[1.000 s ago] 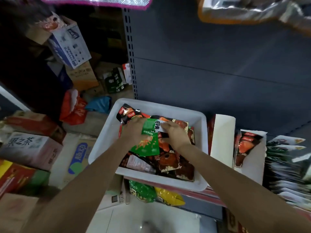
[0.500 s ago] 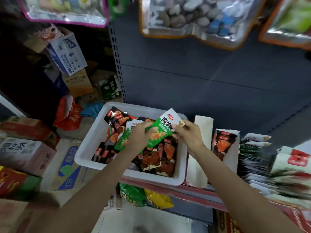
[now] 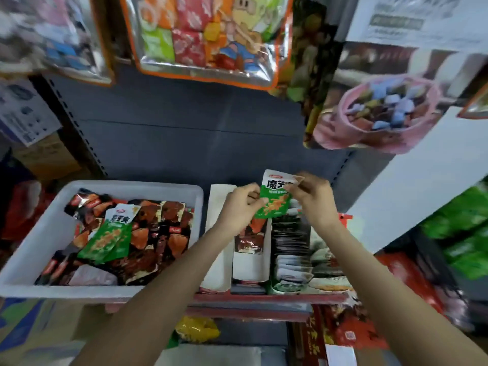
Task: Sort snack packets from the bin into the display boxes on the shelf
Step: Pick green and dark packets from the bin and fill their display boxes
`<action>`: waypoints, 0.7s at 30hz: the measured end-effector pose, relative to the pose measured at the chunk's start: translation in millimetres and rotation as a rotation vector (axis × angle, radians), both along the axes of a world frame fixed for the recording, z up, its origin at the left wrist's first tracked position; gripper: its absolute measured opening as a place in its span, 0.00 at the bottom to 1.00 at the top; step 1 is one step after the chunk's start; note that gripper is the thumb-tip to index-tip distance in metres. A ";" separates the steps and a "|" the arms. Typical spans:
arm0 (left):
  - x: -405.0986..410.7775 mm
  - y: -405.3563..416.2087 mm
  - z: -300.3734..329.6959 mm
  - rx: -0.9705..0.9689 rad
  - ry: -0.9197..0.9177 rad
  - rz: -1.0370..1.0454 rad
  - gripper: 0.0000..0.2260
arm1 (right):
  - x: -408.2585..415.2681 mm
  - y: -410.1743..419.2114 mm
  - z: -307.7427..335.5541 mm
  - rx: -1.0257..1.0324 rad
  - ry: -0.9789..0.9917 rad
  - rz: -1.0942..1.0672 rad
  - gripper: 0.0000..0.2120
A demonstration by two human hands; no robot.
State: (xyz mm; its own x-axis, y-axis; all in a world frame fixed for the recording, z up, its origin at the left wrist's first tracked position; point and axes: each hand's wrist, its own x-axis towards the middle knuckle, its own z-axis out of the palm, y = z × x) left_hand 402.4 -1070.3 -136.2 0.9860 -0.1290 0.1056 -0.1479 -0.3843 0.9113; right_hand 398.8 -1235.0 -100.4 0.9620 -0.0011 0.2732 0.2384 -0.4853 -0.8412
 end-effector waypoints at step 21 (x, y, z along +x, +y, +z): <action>-8.4 -52.5 -12.6 0.580 -0.167 0.003 0.06 | -5.6 -49.3 -28.5 -0.577 0.031 0.102 0.06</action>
